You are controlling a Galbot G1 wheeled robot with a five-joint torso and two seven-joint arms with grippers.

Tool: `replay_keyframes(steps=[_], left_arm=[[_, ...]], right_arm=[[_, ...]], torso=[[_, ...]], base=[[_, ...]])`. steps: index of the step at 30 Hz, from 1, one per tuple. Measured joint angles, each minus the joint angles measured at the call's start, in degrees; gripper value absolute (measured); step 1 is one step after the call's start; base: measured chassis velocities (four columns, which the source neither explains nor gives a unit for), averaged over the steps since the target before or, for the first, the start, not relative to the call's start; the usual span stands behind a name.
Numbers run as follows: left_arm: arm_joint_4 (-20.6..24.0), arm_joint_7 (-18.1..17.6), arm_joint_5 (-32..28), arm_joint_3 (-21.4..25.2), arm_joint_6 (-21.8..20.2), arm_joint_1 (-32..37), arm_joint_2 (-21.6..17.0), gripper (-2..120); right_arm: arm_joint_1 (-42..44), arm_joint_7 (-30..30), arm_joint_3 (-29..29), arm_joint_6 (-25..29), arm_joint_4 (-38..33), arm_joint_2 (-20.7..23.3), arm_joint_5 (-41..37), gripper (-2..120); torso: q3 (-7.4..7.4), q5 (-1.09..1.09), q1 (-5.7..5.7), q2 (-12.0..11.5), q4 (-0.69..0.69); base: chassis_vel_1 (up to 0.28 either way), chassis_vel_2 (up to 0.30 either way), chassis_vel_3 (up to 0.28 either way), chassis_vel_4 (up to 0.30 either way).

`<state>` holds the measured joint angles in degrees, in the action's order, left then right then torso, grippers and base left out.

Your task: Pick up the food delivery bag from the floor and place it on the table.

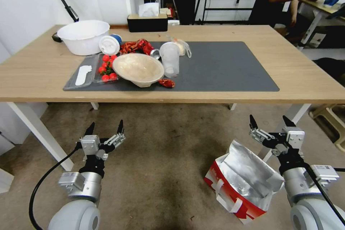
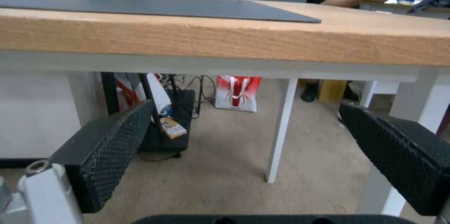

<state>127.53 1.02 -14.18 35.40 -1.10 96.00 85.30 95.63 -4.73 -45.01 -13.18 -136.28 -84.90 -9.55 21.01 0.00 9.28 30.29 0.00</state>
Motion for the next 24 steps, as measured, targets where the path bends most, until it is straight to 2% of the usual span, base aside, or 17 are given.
replay_keyframes(steps=[24], left_arm=[[-0.5,0.3,-0.1,0.0,0.6,-0.1,-0.2,100]], right_arm=[[-0.1,-0.1,0.1,0.3,0.2,0.4,-0.3,100]], torso=[[-3.49,0.00,-2.05,-5.6,0.00]], base=[[0.000,0.000,0.000,0.000]])
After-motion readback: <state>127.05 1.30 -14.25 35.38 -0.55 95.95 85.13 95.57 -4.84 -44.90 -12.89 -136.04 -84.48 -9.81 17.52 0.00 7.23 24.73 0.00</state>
